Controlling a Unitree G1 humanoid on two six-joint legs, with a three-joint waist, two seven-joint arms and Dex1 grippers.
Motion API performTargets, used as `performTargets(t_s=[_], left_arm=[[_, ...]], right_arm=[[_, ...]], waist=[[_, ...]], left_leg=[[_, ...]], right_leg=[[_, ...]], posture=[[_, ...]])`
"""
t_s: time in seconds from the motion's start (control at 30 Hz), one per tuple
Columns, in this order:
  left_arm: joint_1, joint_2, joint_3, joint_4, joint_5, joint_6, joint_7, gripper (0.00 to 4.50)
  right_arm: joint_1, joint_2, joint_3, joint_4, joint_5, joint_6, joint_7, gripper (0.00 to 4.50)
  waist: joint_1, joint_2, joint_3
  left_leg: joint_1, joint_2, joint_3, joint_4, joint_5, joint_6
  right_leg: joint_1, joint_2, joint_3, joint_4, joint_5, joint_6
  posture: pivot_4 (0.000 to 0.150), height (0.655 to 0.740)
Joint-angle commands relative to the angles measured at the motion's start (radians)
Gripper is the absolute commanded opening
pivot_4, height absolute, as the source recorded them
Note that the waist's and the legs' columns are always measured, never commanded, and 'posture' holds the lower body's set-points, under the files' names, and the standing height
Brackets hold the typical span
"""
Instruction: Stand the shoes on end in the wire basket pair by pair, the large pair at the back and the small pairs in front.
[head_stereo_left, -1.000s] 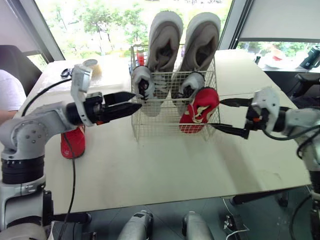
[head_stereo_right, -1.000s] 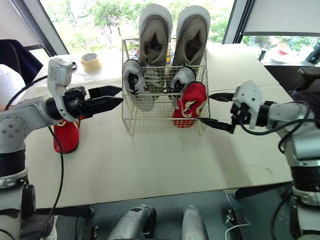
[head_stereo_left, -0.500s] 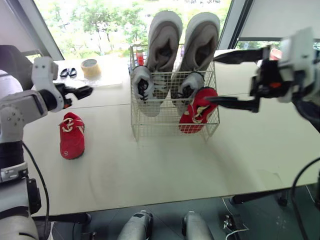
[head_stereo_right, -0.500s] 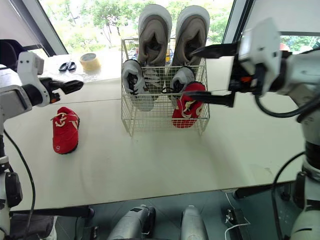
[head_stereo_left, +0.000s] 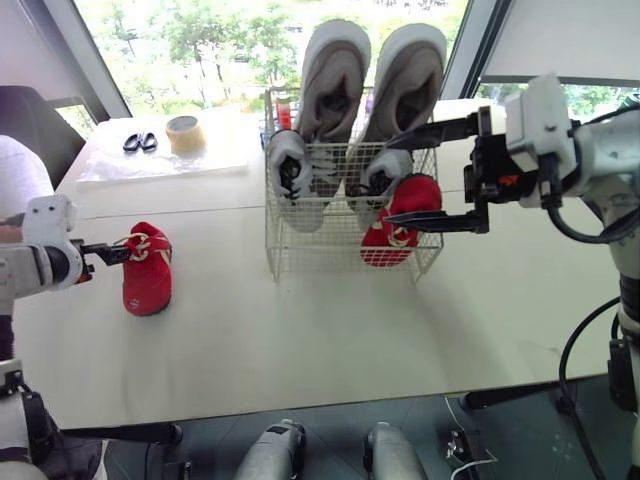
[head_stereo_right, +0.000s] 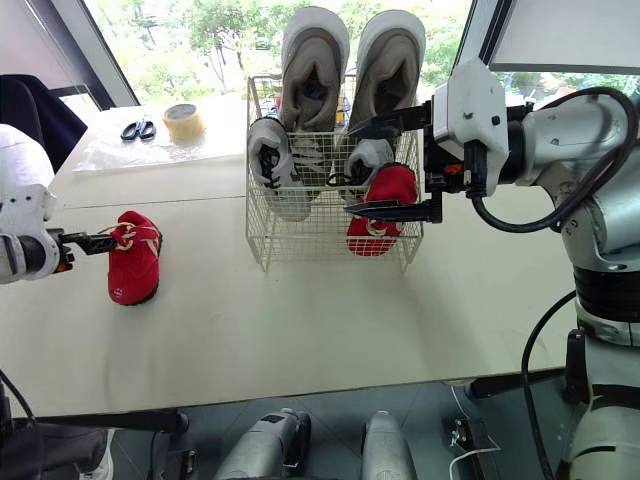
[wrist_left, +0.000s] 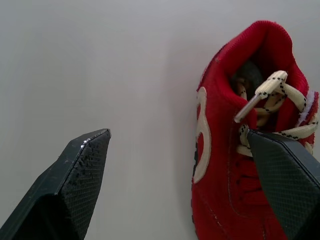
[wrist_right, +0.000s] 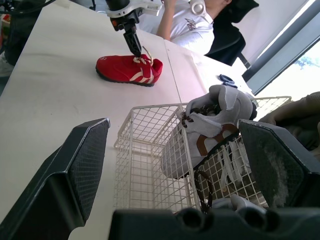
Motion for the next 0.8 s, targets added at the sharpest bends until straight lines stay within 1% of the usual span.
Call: performTargets(t_s=[0.03,0.23,0.33,0.37,0.43,0.57,0.6,0.63,0.73,0.8], left_arm=[[-0.005,-0.013,0.001,0.047,0.034,-0.045,-0.028,4.50],[-0.065,-0.051,-0.111,0.218,0.107,-0.136,-0.119,4.50],[-0.089,-0.051,-0.167,0.306,0.141,-0.169,-0.191,3.74],[-0.101,-0.048,-0.187,0.340,0.157,-0.186,-0.218,3.31],[-0.127,-0.041,-0.215,0.387,0.182,-0.212,-0.256,2.30],[-0.187,-0.035,-0.234,0.404,0.188,-0.204,-0.313,0.36],[-0.201,-0.035,-0.228,0.398,0.184,-0.196,-0.323,0.10],[-0.212,-0.036,-0.224,0.395,0.184,-0.191,-0.329,0.10],[-0.259,-0.066,-0.114,0.224,0.080,-0.201,-0.371,0.10],[-0.279,-0.133,0.001,0.092,0.009,-0.309,-0.356,0.10]], right_arm=[[-0.023,-0.003,-0.024,-0.032,0.002,0.001,-0.008,4.43],[-0.018,-0.014,-0.032,-0.063,0.005,0.027,-0.031,4.43],[-0.015,-0.017,-0.037,-0.079,0.007,0.043,-0.045,4.50],[-0.013,-0.018,-0.038,-0.084,0.004,0.046,-0.050,4.50],[-0.009,-0.021,-0.039,-0.088,-0.001,0.047,-0.054,4.50],[-0.006,-0.021,-0.039,-0.084,-0.007,0.040,-0.060,4.50],[-0.006,-0.020,-0.039,-0.082,-0.009,0.038,-0.062,4.50],[-0.007,-0.019,-0.038,-0.080,-0.010,0.036,-0.062,4.50],[-0.006,-0.019,-0.035,-0.071,-0.021,0.029,-0.062,4.50],[-0.007,-0.017,-0.033,-0.066,-0.027,0.027,-0.063,4.50]], waist=[[-0.005,0.000,0.000],[-0.003,0.000,0.000],[0.003,0.001,-0.001],[0.007,0.001,-0.001],[0.010,0.001,-0.001],[0.010,0.001,-0.002],[0.011,0.001,-0.001],[0.012,0.001,-0.001],[0.018,-0.001,0.000],[0.020,-0.005,0.001]], left_leg=[[0.000,0.000,0.000,0.000,0.001,-0.001],[0.000,0.000,0.000,0.000,0.001,-0.001],[0.000,0.000,0.000,0.000,0.000,0.000],[0.001,0.000,0.000,0.000,0.000,0.001],[0.004,0.000,0.000,0.000,-0.001,0.002],[0.004,0.000,0.001,0.000,-0.001,0.002],[0.004,0.000,0.001,0.000,-0.001,0.002],[0.004,0.000,0.001,0.000,-0.001,0.002],[0.003,0.000,0.001,0.000,-0.001,0.002],[0.000,0.000,-0.002,0.003,0.000,0.001]], right_leg=[[0.001,0.000,0.000,0.000,0.000,0.000],[0.001,0.000,0.000,0.000,0.000,0.000],[0.001,0.000,0.000,0.000,0.000,0.000],[0.001,0.000,0.000,0.000,0.000,0.000],[0.002,0.000,0.000,0.000,0.000,0.000],[0.002,0.000,0.000,0.001,0.000,0.000],[0.002,0.000,0.000,0.001,0.000,0.000],[0.002,0.000,0.000,0.001,0.000,0.000],[0.001,0.000,0.000,0.001,0.000,0.000],[0.000,0.000,-0.002,0.001,0.000,0.000]], posture=[[0.150,0.7400],[0.150,0.7400],[0.150,0.7400],[0.150,0.7400],[0.150,0.7400],[0.150,0.7400],[0.150,0.7400],[0.150,0.7400],[0.150,0.7400],[0.150,0.7400]])
